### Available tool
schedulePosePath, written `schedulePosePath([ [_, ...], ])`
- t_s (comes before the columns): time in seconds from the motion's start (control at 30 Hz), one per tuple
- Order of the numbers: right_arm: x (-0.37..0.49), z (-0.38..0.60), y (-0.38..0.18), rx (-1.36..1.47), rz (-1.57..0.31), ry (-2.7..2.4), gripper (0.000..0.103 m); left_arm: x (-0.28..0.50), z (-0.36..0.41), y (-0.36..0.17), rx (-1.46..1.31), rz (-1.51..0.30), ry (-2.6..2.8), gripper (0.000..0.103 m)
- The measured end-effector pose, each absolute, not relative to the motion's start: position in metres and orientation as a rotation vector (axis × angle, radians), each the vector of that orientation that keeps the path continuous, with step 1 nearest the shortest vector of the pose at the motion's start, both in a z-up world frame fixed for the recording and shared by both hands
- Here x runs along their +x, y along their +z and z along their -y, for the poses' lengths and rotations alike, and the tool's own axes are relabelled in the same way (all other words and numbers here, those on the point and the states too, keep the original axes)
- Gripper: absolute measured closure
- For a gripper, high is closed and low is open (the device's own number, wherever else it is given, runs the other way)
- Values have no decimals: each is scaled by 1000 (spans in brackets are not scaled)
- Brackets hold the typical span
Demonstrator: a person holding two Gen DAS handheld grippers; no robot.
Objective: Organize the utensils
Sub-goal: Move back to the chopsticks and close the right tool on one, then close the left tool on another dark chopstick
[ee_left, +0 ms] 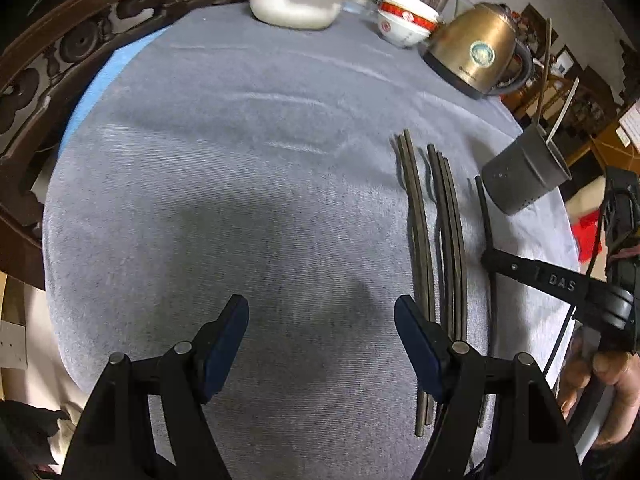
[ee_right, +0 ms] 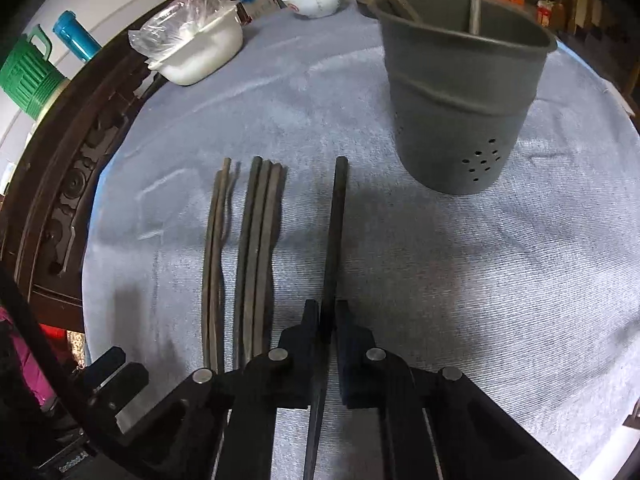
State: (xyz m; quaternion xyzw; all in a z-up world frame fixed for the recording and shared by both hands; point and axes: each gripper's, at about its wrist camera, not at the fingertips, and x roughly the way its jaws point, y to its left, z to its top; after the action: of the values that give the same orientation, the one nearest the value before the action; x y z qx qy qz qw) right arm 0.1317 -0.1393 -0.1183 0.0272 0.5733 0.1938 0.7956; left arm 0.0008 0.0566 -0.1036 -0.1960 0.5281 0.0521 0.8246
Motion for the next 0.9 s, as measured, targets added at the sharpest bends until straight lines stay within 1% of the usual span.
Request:
schedulePosePath([
  [0.2,128,170,-120,33,-1254,428,95,35,-57,-96,-476,-1209,67,27],
  [0.37,127,183,-123,85,-1245,449,94,71,-46,-102,-461,-1323,75,28],
  [0.5,128,190,-124,139,-1235,473,94,89,-41,-106,-447,-1388,126,36],
  [0.53,127,196,-124,154,-1235,481,94,93,-40,-107,-434,-1405,141,42],
  [0.57,127,197,-125,166,-1235,488,94,94,-39,-107,-427,-1414,150,46],
  [0.9,122,217,-125,214,-1224,526,94,113,-18,-106,-377,-1452,162,47],
])
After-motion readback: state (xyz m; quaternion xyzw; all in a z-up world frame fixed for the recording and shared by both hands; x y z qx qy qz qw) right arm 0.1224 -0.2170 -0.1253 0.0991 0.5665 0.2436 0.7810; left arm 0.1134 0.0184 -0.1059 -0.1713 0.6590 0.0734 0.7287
